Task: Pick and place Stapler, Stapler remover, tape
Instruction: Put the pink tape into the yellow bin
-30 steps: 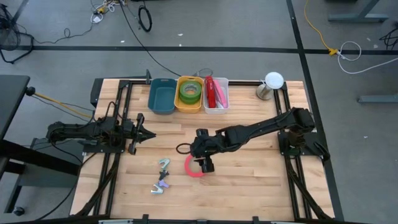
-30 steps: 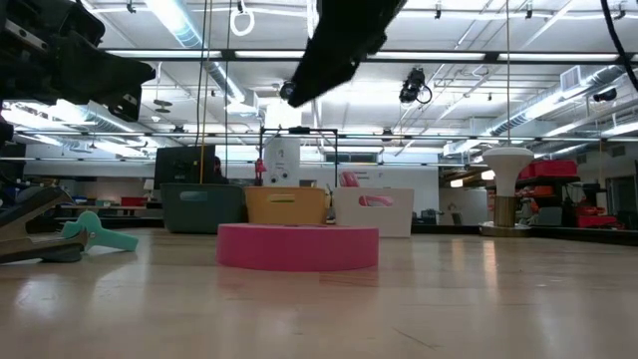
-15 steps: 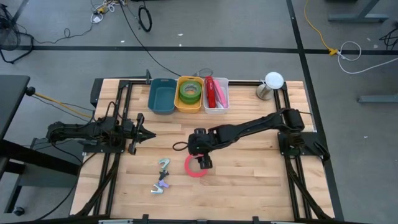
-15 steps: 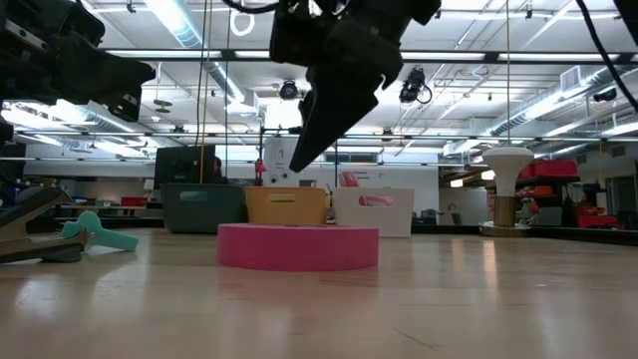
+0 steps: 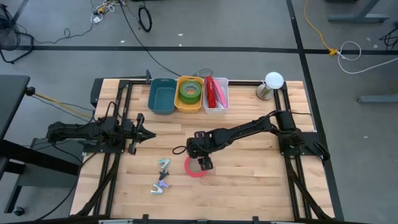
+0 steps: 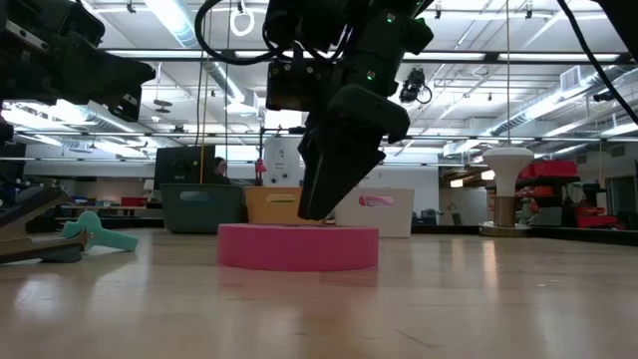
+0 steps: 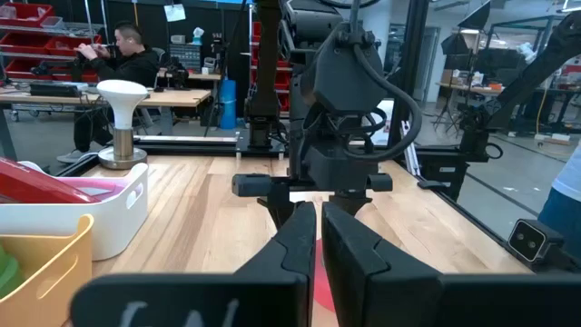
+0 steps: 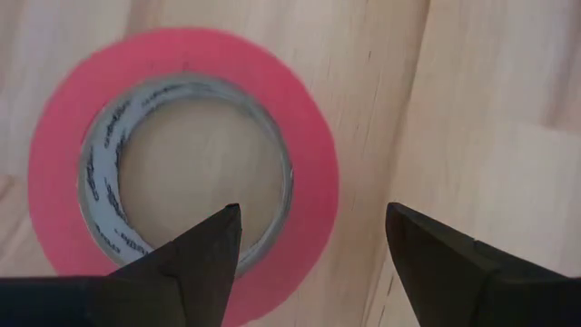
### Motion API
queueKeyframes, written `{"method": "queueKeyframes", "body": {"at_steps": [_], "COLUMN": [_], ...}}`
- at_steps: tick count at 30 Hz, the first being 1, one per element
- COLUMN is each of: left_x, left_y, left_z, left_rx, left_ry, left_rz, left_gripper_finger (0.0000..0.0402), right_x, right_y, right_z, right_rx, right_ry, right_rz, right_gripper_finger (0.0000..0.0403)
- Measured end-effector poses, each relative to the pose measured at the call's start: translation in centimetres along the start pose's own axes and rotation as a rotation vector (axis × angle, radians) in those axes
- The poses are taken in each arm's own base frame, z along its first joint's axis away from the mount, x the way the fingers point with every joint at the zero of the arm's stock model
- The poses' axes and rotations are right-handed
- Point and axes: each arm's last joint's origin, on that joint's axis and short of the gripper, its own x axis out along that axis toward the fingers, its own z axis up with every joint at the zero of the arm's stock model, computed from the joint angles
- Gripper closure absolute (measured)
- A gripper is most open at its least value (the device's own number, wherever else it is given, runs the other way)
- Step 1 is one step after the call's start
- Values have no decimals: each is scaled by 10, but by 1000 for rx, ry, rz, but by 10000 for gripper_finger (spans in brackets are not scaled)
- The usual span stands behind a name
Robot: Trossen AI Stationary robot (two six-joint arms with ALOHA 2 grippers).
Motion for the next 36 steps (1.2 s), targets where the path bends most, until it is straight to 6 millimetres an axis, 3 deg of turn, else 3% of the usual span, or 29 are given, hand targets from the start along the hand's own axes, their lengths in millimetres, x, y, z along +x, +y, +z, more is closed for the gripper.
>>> {"method": "queueKeyframes", "body": {"at_steps": [19,36], "left_x": [0,0], "left_y": [0,0], "left_z": [0,0], "left_rx": [0,0], "left_ry": [0,0], "left_rz": [0,0], "left_gripper_finger": [376,376], "right_x": [17,18], "right_y": [3,3], "right_z": [-16,-17], "right_rx": [32,66], "right_ry": [-10,-6], "right_rz": [-17,-24], "right_gripper_finger": [134,247]}}
